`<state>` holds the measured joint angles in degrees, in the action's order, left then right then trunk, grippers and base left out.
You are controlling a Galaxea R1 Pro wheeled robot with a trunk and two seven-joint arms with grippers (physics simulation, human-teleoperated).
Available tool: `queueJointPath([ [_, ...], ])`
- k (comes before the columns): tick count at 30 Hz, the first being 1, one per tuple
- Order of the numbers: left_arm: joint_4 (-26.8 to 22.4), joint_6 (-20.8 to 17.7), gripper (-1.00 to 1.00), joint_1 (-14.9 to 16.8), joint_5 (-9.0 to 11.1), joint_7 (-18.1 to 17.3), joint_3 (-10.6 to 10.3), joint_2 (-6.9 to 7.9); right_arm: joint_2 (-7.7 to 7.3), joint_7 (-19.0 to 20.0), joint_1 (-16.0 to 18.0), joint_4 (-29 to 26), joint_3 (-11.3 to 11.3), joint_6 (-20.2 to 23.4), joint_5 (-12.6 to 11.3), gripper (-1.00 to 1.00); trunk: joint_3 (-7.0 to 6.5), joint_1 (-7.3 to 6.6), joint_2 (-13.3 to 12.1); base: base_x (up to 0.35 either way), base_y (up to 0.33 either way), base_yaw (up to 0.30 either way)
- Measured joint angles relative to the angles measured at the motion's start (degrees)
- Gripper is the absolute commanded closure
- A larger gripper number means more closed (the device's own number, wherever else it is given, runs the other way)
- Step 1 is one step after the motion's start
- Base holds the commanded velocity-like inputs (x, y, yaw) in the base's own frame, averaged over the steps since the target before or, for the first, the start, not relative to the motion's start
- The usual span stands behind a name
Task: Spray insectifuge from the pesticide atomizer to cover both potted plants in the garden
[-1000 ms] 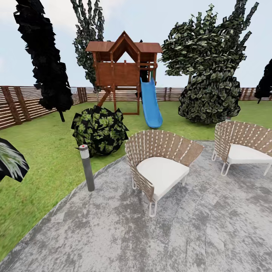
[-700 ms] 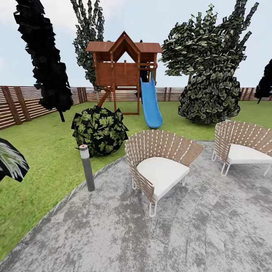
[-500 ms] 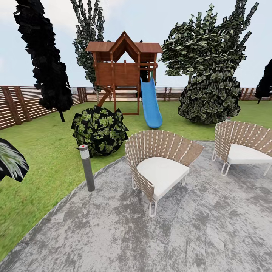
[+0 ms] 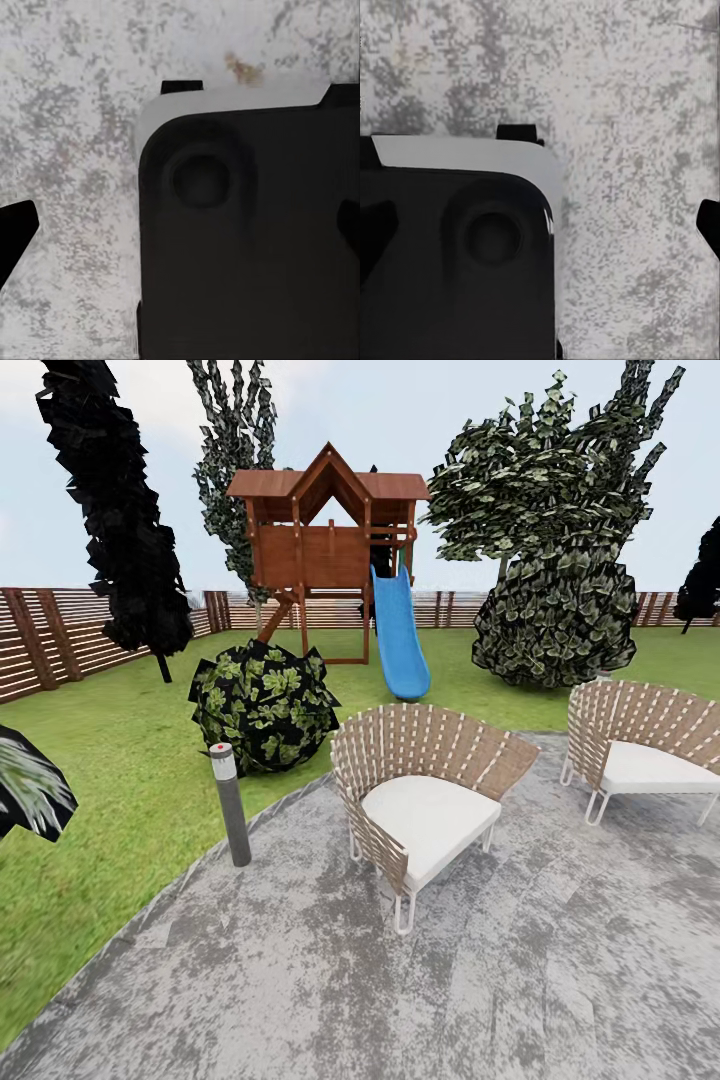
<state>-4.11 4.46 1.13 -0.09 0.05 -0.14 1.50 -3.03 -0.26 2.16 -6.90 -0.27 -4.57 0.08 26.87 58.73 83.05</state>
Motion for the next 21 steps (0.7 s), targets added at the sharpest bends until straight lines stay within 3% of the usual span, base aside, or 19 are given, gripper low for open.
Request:
queueJointPath([
  [2, -0.65, 0.64, -1.0, 0.66, 0.14, -0.04, -0.01, 0.21, 0.02, 0.01, 0.16, -0.65, 0.01, -0.64, -0.05, -1.0, 0.0, 0.0, 0.0, 0.0, 0.0, 0.0],
  [3, -2.52, 11.63, -1.0, 2.41, 0.19, -0.07, -0.02, 0.25, 0.03, 0.01, 0.32, -2.24, 0.01, -15.24, -0.06, -1.0, 0.02, 0.0, 0.0, 0.0, 0.0, 0.0],
  [4, -7.89, 12.19, -1.0, 4.51, 0.17, -0.1, -0.01, 0.26, 0.04, 0.05, 0.68, -10.6, 0.01, -16.21, -0.08, -1.0, -0.01, 0.0, 0.0, 0.0, 0.0, 0.0],
  [5, -9.14, 12.22, -1.0, 4.4, 0.17, -0.12, -0.04, 0.29, 0.04, 0.07, 0.95, -20.71, 0.04, -16.25, -0.06, -1.0, -0.01, 0.0, 0.0, 0.0, 0.0, 0.0],
  [11, -12.86, 12.28, -1.0, 7.87, 0.17, -0.13, -0.06, -0.04, 0.02, 0.24, 1.21, -22.95, 0.01, -16.25, 0.11, -1.0, 0.0, 0.0, 0.0, 0.0, 0.0, -0.048],
  [21, -12.37, 12.41, -1.0, 7.64, 0.17, -0.13, 0.08, 0.54, -0.05, -0.02, 1.21, -23.17, -0.1, -16.26, 0.02, -1.0, 0.0, 0.0, 0.0, 0.0, 0.0, -0.252],
])
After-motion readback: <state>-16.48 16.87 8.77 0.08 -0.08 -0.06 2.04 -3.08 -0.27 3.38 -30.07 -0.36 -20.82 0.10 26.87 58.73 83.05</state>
